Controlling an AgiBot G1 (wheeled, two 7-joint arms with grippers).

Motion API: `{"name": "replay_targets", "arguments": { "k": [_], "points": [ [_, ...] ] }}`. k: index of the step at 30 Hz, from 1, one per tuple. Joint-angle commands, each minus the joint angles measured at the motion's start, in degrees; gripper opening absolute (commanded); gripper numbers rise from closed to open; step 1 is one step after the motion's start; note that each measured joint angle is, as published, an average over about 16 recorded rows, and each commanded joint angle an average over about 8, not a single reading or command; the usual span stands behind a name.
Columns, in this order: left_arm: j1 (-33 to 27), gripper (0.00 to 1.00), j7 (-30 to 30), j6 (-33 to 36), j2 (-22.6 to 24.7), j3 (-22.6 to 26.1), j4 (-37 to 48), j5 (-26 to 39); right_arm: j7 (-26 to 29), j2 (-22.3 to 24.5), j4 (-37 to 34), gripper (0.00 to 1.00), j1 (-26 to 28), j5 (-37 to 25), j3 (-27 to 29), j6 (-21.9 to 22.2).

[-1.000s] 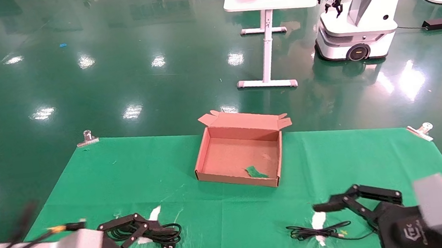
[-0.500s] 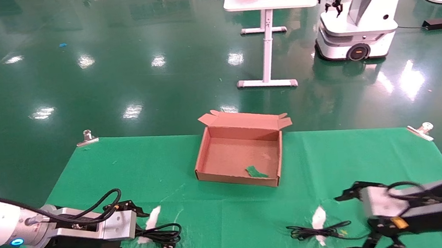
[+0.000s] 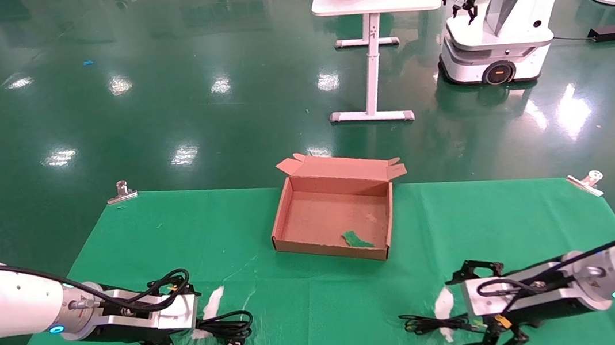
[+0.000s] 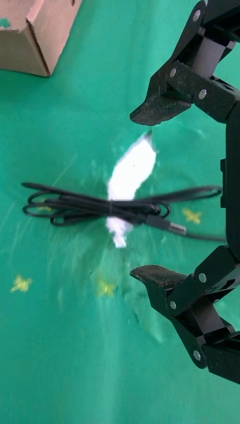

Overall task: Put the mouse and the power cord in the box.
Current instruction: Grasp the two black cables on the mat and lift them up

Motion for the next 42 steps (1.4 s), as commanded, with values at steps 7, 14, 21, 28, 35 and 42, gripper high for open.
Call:
{"name": "replay_targets", "arguments": {
  "k": [7,14,21,28,35,42],
  "points": [
    [-0.8,0.24,3.7,-2.8,1.5,-0.4,4.3,-0.4,-4.3,-2.5,-5.1,0.12,1.4,-0.7,-0.3,2.3],
    [-1.0,0.00,4.2,-3.2,1.7,-0.5,5.2,-0.4,-4.8,-2.9,-6.1,0.00,1.8,-1.0,-0.5,2.6],
    [-0.9,0.00,4.0,-3.0,1.6,-0.5,4.7,-0.5,-4.6,-2.7,-5.6,0.00,1.6,-0.8,-0.4,2.4],
    [-0.8,0.00,3.9,-2.9,1.5,-0.5,4.4,-0.5,-4.5,-2.5,-5.2,0.00,1.5,-0.7,-0.4,2.3],
    [-0.8,0.00,3.9,-2.8,1.4,-0.5,4.3,-0.5,-4.5,-2.4,-5.1,0.00,1.4,-0.6,-0.3,2.3],
    [-0.7,0.00,3.8,-2.8,1.4,-0.5,4.2,-0.6,-4.5,-2.4,-5.0,0.00,1.4,-0.6,-0.3,2.3]
  ]
}}
